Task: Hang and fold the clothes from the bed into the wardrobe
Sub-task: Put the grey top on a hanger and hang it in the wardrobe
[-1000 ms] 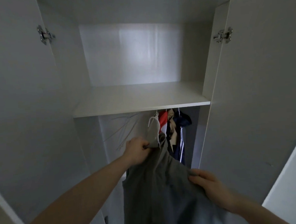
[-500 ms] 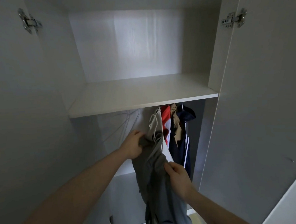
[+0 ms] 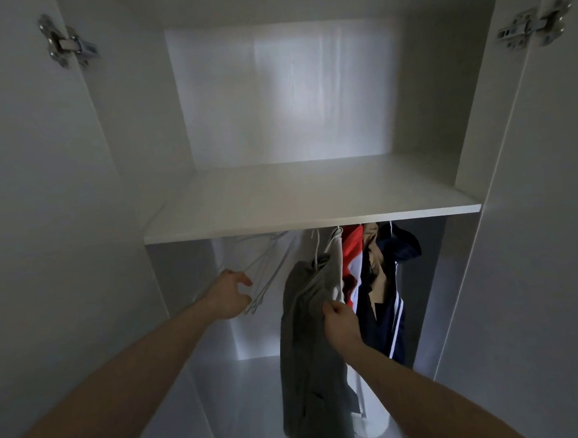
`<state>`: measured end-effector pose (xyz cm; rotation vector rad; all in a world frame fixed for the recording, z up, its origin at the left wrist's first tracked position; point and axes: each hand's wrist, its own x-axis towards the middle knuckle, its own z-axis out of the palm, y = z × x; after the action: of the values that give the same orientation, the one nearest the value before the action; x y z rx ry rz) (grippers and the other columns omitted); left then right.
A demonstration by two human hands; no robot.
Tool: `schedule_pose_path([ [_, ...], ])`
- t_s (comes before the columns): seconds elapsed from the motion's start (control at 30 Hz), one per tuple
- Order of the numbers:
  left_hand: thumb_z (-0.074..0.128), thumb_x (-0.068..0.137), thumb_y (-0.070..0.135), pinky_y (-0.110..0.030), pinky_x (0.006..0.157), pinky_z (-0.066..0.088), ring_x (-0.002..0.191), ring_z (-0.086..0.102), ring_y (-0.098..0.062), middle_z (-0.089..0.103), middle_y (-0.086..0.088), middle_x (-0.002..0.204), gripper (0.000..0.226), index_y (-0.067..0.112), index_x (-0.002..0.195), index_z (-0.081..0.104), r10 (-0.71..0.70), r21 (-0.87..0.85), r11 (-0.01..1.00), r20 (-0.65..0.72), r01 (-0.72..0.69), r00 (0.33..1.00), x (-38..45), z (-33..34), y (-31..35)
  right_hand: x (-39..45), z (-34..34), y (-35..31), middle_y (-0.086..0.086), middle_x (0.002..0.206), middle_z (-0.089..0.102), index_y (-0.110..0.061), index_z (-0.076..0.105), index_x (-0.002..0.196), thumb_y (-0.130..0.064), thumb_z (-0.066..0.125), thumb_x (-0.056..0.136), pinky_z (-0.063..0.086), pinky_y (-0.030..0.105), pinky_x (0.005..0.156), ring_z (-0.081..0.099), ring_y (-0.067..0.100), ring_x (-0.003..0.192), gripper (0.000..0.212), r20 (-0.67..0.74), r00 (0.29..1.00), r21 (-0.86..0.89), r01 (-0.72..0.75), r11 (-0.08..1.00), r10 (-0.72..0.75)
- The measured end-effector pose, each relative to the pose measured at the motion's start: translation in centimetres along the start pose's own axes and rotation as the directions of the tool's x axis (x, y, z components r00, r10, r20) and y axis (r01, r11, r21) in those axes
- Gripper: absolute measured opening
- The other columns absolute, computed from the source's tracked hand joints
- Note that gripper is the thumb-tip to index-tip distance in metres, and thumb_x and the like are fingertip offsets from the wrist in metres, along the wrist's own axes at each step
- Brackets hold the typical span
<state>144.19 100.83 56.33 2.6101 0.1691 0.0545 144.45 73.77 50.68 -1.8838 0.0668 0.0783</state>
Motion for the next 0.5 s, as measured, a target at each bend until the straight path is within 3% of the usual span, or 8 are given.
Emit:
schedule_pose_path([
  [0.07,0.076,0.087,0.018,-0.033,0.1,0.05,0.117,0.057,-0.027,0.047,-0.012,0.137,0.037,0.018,0.123,0.066,-0.007,-0.011,1.0,-0.012,0.007,1.0,0.6,0.1,-0.2,2.4,0.1,-0.3,-0.002,0.082,0.057,-0.028,0.05,0.077,-0.028,0.048,0.105,0.044,0.029,0.076,0.052,0.013,0.072,0.028,0.009,1.0,-0.036,0.009,0.999,-0.009],
  [0.2,0.077,0.087,0.028,-0.036,0.101,0.051,0.116,0.059,-0.023,0.052,-0.007,0.136,0.038,0.023,0.124,0.068,-0.011,0.005,1.0,-0.046,0.011,0.999,1.3,0.6,-0.3,6.9,0.3,-0.6,0.002,0.089,0.058,-0.02,0.055,0.087,-0.029,0.045,0.105,0.047,0.033,0.084,0.054,0.018,0.082,0.023,-0.019,1.0,-0.058,-0.011,0.998,0.01],
  [0.33,0.076,0.089,0.026,-0.021,0.089,0.044,0.107,0.054,-0.013,0.051,-0.007,0.136,0.039,0.02,0.126,0.066,-0.033,-0.018,0.999,-0.051,0.032,0.998,2.2,1.7,-0.4,10.6,0.3,-1.0,0.004,0.088,0.056,-0.012,0.055,0.094,-0.026,0.045,0.105,0.041,0.031,0.078,0.053,0.023,0.087,0.02,-0.041,0.999,-0.088,0.01,0.996,-0.014],
  [0.5,0.076,0.089,0.031,-0.017,0.08,0.039,0.092,0.057,-0.008,0.054,-0.004,0.132,0.037,0.025,0.124,0.067,-0.082,0.013,0.996,-0.077,0.084,0.994,2.9,2.7,-0.3,14.3,0.1,-1.5,-0.004,0.077,0.05,-0.013,0.054,0.096,-0.029,0.043,0.105,0.037,0.029,0.077,0.051,0.021,0.085,0.022,-0.03,0.999,-0.154,0.026,0.988,-0.031],
])
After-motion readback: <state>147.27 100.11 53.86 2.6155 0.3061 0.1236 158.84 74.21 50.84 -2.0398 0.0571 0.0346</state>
